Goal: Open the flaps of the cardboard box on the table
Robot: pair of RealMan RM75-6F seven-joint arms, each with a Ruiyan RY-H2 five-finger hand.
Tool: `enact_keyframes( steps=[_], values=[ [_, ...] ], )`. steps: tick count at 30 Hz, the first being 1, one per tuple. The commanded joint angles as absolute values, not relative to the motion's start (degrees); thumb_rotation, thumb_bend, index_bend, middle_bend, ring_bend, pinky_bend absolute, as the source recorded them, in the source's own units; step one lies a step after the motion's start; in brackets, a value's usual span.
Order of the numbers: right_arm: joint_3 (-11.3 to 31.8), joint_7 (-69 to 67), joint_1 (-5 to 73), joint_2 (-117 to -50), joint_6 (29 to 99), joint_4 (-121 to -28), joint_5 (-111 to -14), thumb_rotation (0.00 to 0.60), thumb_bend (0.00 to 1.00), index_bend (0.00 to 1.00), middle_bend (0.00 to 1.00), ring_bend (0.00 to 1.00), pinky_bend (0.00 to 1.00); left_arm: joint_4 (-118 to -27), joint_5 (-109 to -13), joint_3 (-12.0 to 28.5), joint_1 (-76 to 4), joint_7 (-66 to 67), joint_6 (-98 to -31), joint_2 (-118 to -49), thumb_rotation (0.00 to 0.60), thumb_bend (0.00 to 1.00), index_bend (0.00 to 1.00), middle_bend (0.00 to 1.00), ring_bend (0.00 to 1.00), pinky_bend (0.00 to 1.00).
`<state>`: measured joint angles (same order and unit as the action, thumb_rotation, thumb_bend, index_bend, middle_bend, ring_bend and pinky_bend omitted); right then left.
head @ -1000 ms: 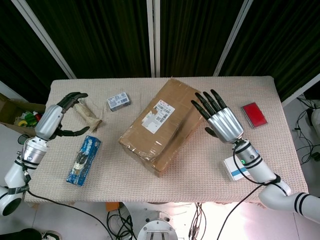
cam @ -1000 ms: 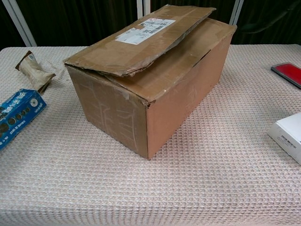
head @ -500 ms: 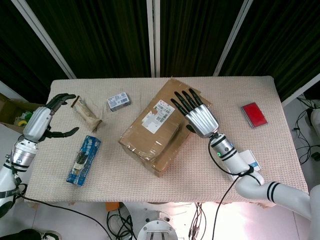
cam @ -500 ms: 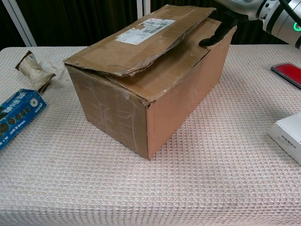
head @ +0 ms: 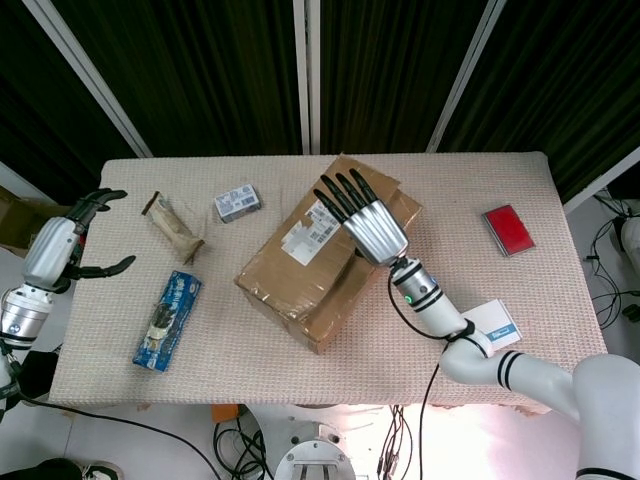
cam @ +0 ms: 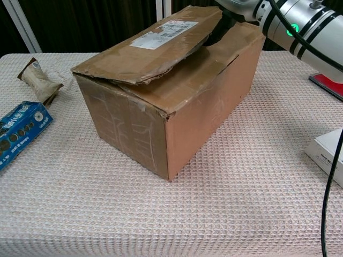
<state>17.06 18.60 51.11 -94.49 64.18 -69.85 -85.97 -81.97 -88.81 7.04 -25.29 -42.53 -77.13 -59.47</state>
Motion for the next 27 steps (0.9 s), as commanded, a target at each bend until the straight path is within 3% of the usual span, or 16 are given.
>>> enact_keyframes(
  steps=[1,7,14,27],
  values=[
    [18.04,17.39,51.81,-95.74,66.4,-69.42,-86.45,0.6,0.17,0.0,0.0,0.0,0.0,-81.28,-88.93,6.82,-24.87,-43.09,-77.53,-59.52,0.487,0.22,0.13,0.17,0.11,0.25],
    [20.61,14.86,53.62,-96.71,69.37,-68.73,-86.68,0.6,0.2,0.0,0.0,0.0,0.0,-78.72,-89.24,6.13,-24.04,-44.09,-78.08,-60.23,0.489,0.22,0.13,0.17,0.11,0.25],
    [24.57,18.04,60.09,-99.65,64.19,-64.3,-82.46,0.6,0.2,0.0,0.0,0.0,0.0,-76.18,-88.87,6.0,-23.99,-46.01,-77.44,-60.81,0.491,0.22,0.13,0.17,0.11,0.25],
    [28.82,16.65,73.05,-113.36,64.65,-42.27,-79.26,0.6,0.2,0.0,0.0,0.0,0.0,-77.13,-88.42,5.43,-24.5,-47.6,-74.46,-59.82,0.518,0.22,0.13,0.17,0.11,0.25]
  ],
)
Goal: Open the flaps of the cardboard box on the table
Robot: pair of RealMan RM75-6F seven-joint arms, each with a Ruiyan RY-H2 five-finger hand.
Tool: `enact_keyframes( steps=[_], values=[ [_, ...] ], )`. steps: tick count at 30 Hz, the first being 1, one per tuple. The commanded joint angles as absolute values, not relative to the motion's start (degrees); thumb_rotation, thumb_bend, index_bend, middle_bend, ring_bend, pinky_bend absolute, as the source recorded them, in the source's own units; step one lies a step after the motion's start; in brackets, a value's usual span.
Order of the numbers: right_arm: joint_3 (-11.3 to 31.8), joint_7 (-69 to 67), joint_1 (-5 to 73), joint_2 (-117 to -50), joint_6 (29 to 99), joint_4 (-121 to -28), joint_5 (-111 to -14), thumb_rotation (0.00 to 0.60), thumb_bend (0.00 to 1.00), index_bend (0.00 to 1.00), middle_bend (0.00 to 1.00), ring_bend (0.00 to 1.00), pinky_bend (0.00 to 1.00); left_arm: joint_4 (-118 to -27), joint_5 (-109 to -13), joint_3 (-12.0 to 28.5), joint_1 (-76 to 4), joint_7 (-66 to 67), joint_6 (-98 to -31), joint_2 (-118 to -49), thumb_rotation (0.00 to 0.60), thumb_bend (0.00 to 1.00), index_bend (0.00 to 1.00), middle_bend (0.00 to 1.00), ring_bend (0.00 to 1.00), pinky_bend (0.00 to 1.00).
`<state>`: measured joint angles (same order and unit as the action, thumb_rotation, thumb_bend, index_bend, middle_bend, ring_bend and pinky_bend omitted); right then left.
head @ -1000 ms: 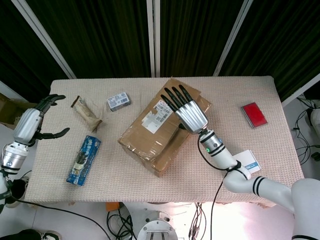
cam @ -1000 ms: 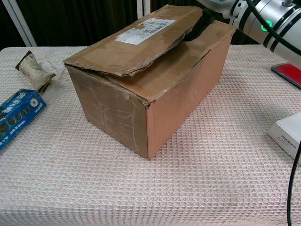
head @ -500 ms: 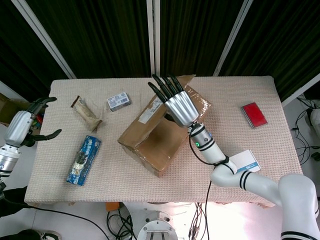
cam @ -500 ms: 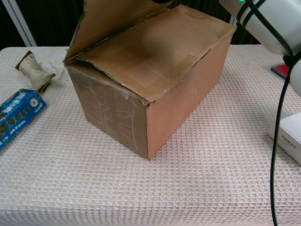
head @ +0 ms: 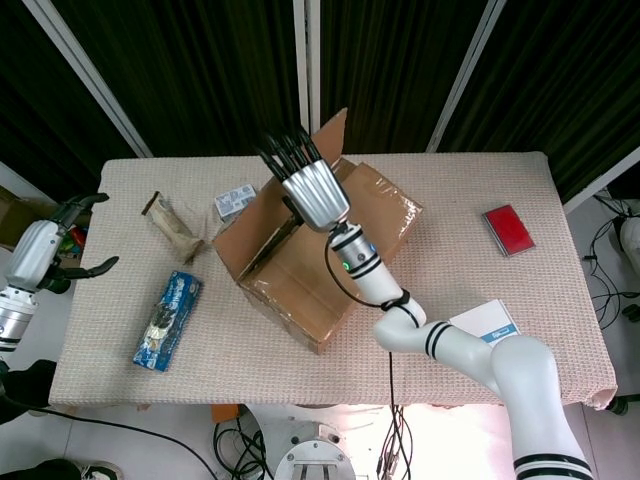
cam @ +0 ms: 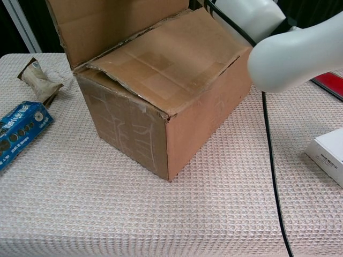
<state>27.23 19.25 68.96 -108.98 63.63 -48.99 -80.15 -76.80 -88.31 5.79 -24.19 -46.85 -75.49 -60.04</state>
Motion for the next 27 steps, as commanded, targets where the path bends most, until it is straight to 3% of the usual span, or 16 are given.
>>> enact_keyframes(
  steps=[1,9,13,14,17,19,22,27],
  values=[
    [28.84,16.17,73.56,-113.93,64.98,-41.21,-79.24,0.6,0.2,0.0,0.0,0.0,0.0,-77.11,-88.42,5.41,-24.58,-47.6,-74.27,-59.84,0.52,0.22,0.13,0.16,0.11,0.25],
    [25.69,9.24,73.72,-112.91,69.11,-39.16,-82.2,0.6,0.2,0.0,0.0,0.0,0.0,-76.71,-88.04,5.34,-24.57,-46.96,-73.68,-60.03,0.518,0.22,0.13,0.16,0.11,0.25],
    [22.79,6.97,69.95,-107.54,66.5,-47.7,-82.08,0.6,0.33,0.02,0.02,0.0,0.0,-76.53,-88.03,5.23,-24.55,-46.96,-73.42,-60.07,0.518,0.22,0.13,0.16,0.11,0.25],
    [22.34,6.96,69.05,-105.56,65.09,-50.68,-81.6,0.6,0.39,0.08,0.07,0.0,0.0,-76.51,-88.12,5.2,-24.59,-46.88,-73.39,-60.09,0.516,0.22,0.13,0.16,0.11,0.25],
    [21.66,9.0,66.72,-98.49,59.05,-60.76,-78.44,0.6,0.69,0.41,0.38,0.05,0.0,-76.79,-88.42,5.07,-24.74,-46.46,-73.22,-60.16,0.511,0.22,0.13,0.16,0.11,0.25],
    [21.65,11.75,65.85,-93.45,53.24,-67.31,-74.47,0.6,0.75,0.46,0.43,0.07,0.0,-77.27,-88.59,5.0,-24.86,-45.96,-73.08,-60.1,0.51,0.22,0.13,0.16,0.11,0.25],
    [21.69,17.09,65.7,-86.53,43.58,-75.52,-65.38,0.6,0.78,0.47,0.47,0.08,0.0,-78.05,-88.48,5.09,-24.96,-45.09,-72.97,-60.17,0.512,0.22,0.13,0.16,0.11,0.25],
    [20.24,22.06,66.6,-80.8,37.88,-81.58,-55.77,0.6,0.78,0.57,0.46,0.07,0.0,-78.45,-88.21,5.02,-25.3,-44.46,-72.05,-60.55,0.513,0.22,0.13,0.16,0.11,0.25]
  ],
)
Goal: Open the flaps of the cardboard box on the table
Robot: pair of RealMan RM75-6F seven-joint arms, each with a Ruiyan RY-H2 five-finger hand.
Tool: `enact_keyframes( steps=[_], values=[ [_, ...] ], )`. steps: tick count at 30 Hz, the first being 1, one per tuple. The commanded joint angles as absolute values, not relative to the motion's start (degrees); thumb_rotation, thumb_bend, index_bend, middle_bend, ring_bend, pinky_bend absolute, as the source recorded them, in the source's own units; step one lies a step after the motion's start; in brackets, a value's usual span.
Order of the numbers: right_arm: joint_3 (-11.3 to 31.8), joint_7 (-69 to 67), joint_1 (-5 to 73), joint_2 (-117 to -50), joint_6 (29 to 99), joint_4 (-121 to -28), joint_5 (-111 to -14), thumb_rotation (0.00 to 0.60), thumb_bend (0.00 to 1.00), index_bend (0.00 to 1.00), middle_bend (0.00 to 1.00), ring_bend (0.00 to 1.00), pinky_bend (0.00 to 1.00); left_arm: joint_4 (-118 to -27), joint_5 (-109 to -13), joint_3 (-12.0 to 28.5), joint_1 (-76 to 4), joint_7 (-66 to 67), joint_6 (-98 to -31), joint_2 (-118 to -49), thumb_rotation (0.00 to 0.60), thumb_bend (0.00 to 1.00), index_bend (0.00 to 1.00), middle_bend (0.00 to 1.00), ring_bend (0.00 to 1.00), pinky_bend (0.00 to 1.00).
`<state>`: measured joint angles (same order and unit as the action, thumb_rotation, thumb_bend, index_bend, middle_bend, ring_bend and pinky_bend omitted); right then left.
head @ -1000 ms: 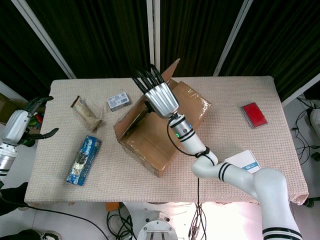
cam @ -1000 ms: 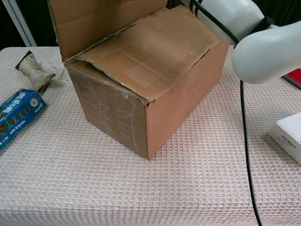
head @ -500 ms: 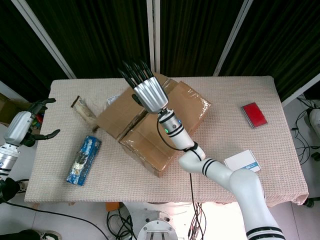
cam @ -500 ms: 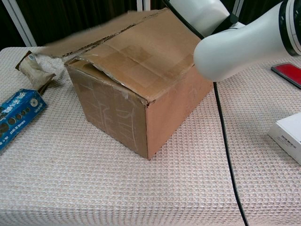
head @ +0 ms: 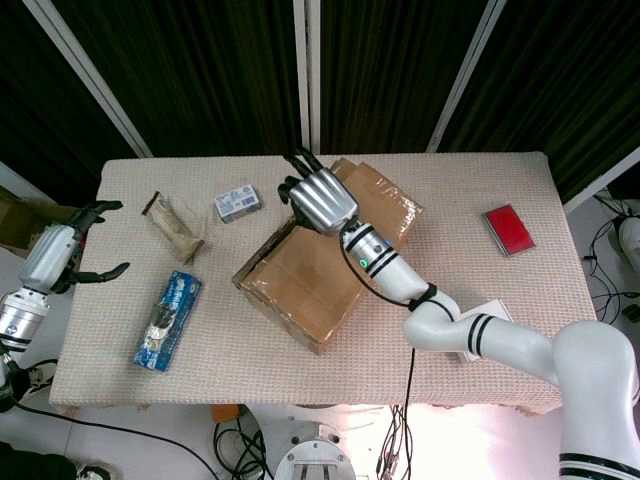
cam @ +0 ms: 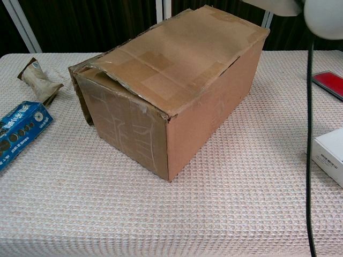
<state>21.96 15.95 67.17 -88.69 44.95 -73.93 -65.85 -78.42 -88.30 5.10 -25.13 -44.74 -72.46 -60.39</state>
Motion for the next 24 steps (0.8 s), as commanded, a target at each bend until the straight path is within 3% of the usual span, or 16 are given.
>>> enact_keyframes(
  steps=[1,6,18,24],
  values=[
    [19.91,22.44,66.74,-80.41,37.67,-81.98,-54.75,0.6,0.78,0.59,0.46,0.07,0.0,-78.41,-88.17,4.98,-25.36,-44.32,-71.84,-60.61,0.512,0.22,0.13,0.16,0.11,0.25],
    [18.09,23.92,67.6,-80.4,38.34,-82.1,-52.35,0.6,0.78,0.59,0.42,0.04,0.0,-78.11,-87.83,5.0,-25.49,-44.0,-71.34,-60.88,0.513,0.22,0.13,0.16,0.11,0.25],
    [16.35,22.14,69.49,-82.94,38.4,-79.59,-51.74,0.599,0.81,0.3,0.24,0.0,0.0,-76.81,-87.62,4.81,-25.41,-44.96,-70.86,-61.08,0.515,0.22,0.13,0.16,0.11,0.25],
    [15.5,21.63,69.91,-82.77,37.88,-79.48,-51.0,0.595,0.82,0.29,0.23,0.0,0.0,-76.35,-87.68,4.76,-25.27,-45.58,-71.01,-61.09,0.511,0.22,0.13,0.16,0.11,0.25]
  ],
)
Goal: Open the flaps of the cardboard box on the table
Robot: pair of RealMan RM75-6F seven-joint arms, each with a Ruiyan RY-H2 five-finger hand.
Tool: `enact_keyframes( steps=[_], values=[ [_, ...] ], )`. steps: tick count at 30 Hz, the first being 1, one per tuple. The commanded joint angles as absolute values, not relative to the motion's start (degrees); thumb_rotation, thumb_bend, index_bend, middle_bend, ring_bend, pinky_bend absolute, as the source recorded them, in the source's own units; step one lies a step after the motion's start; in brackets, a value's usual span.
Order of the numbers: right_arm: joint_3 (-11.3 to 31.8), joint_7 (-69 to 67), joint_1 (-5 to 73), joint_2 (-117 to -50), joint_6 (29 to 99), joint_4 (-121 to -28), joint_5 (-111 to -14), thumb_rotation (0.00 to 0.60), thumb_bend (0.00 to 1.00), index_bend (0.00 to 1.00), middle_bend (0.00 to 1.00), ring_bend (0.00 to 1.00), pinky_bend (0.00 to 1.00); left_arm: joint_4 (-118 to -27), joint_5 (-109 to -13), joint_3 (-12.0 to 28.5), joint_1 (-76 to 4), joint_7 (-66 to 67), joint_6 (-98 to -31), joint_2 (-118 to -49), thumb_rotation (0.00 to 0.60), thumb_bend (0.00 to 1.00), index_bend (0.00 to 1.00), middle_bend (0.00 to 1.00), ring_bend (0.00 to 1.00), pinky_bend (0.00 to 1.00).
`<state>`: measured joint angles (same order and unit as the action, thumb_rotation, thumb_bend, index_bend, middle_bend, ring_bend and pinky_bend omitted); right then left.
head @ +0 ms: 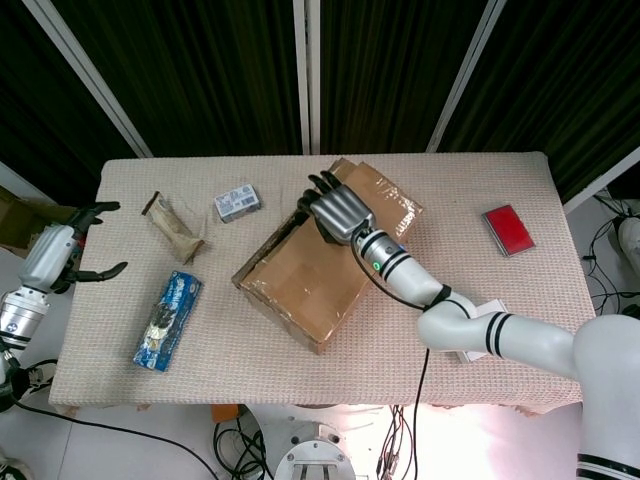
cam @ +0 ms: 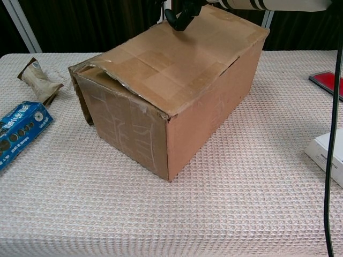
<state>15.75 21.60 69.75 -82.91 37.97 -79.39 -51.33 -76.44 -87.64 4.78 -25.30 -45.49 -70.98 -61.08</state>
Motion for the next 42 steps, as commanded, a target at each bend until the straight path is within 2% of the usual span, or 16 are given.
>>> enact_keyframes(
  steps=[1,3,8,10,13,20,29,37,42],
  values=[
    [15.42,21.61,69.99,-82.68,37.95,-79.6,-50.77,0.596,0.82,0.3,0.25,0.0,0.0,-76.29,-87.71,4.74,-25.26,-45.63,-71.03,-61.13,0.511,0.22,0.13,0.16,0.11,0.25],
    [15.38,21.53,69.99,-82.52,38.56,-80.0,-50.83,0.596,0.83,0.35,0.3,0.0,0.0,-76.25,-87.83,4.64,-25.27,-45.62,-70.97,-61.17,0.514,0.22,0.13,0.16,0.11,0.25],
    [15.39,21.97,70.0,-81.28,40.04,-81.5,-50.9,0.59,0.84,0.59,0.5,0.02,0.0,-76.46,-88.01,4.52,-25.44,-45.42,-70.67,-61.15,0.514,0.22,0.13,0.16,0.11,0.25],
    [15.37,22.49,69.94,-80.7,40.99,-82.2,-50.71,0.59,0.84,0.66,0.54,0.03,0.0,-76.63,-88.06,4.52,-25.54,-45.32,-70.57,-61.17,0.514,0.22,0.13,0.16,0.11,0.25],
    [15.65,22.61,69.82,-79.6,41.74,-83.62,-49.94,0.59,0.84,0.7,0.55,0.04,0.0,-76.9,-88.1,4.5,-25.7,-45.02,-70.36,-61.23,0.517,0.22,0.13,0.16,0.11,0.25],
    [16.69,21.46,69.2,-74.72,41.94,-89.34,-48.68,0.59,0.84,0.7,0.55,0.05,0.0,-77.73,-88.03,4.44,-26.05,-44.18,-69.67,-61.16,0.516,0.22,0.13,0.16,0.11,0.25],
    [16.23,21.85,66.39,-62.42,43.45,-102.96,-47.24,0.583,0.83,0.7,0.57,0.07,0.0,-78.91,-87.87,4.37,-26.42,-42.89,-68.91,-61.14,0.515,0.22,0.13,0.16,0.11,0.25],
    [15.9,17.43,59.39,-53.56,48.48,-112.73,-54.94,0.577,0.83,0.68,0.56,0.07,0.0,-80.43,-88.04,4.45,-26.96,-40.99,-68.49,-61.4,0.518,0.22,0.13,0.16,0.11,0.25],
    [14.18,13.05,54.22,-51.01,50.67,-115.23,-61.87,0.577,0.83,0.64,0.54,0.07,0.0,-81.8,-87.98,4.58,-27.09,-39.73,-68.55,-61.29,0.515,0.22,0.13,0.16,0.11,0.25]
  ],
)
